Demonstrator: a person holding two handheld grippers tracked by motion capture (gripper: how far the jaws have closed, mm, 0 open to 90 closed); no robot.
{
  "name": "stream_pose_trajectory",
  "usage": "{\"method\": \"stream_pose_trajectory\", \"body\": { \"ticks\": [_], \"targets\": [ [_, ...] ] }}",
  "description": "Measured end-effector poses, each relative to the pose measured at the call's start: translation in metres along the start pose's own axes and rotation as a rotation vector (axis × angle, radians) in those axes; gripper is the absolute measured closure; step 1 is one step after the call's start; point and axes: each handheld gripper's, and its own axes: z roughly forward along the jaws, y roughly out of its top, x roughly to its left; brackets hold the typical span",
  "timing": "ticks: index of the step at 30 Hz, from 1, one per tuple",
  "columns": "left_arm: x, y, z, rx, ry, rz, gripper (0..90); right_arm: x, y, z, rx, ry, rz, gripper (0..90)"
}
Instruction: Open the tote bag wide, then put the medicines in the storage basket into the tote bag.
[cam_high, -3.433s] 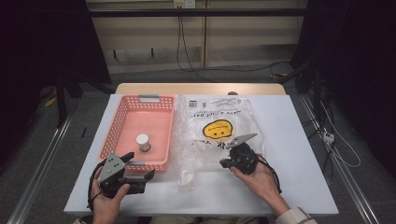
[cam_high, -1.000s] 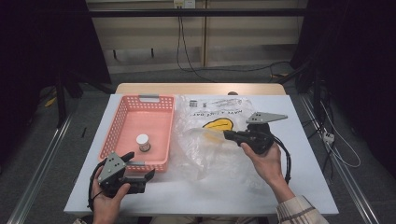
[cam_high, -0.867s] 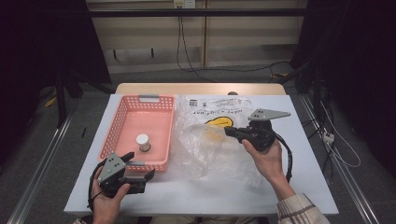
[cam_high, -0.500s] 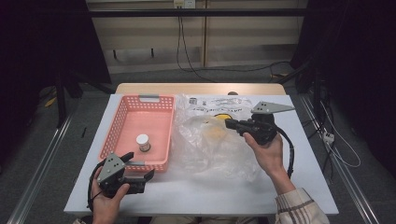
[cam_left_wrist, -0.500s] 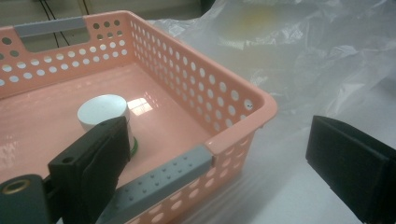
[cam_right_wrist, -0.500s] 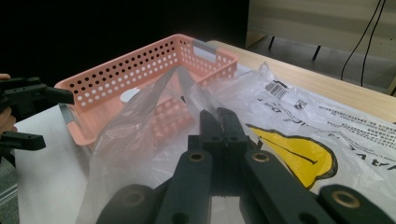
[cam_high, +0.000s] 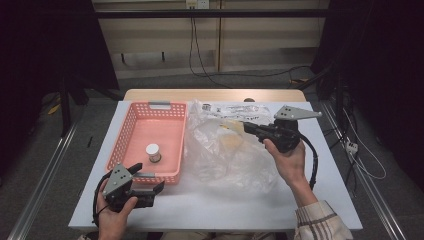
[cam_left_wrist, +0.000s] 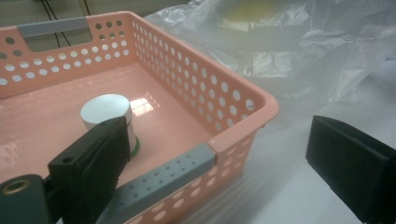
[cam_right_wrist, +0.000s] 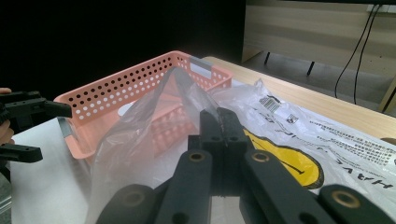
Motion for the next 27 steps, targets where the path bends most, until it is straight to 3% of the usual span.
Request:
{"method": "stream_pose_trajectory", "body": {
  "ticks": [14, 18, 27],
  "targets": [
    [0.009, 0.002, -0.002, -0.012, 0.004, -0.034, 6.3, -0.006, -0.003, 0.006, 0.017, 0.018, 0.016, 90.0],
    [0.012, 0.006, -0.002, -0.009, -0.012, -0.033, 6.3, -0.005, -0.006, 0.007, 0.026, 0.024, 0.018, 90.0],
    [0.02, 0.019, 0.002, 0.058, -0.011, -0.034, 7.1, -0.005, -0.007, 0.009, 0.035, 0.037, 0.019, 90.0]
  ]
}}
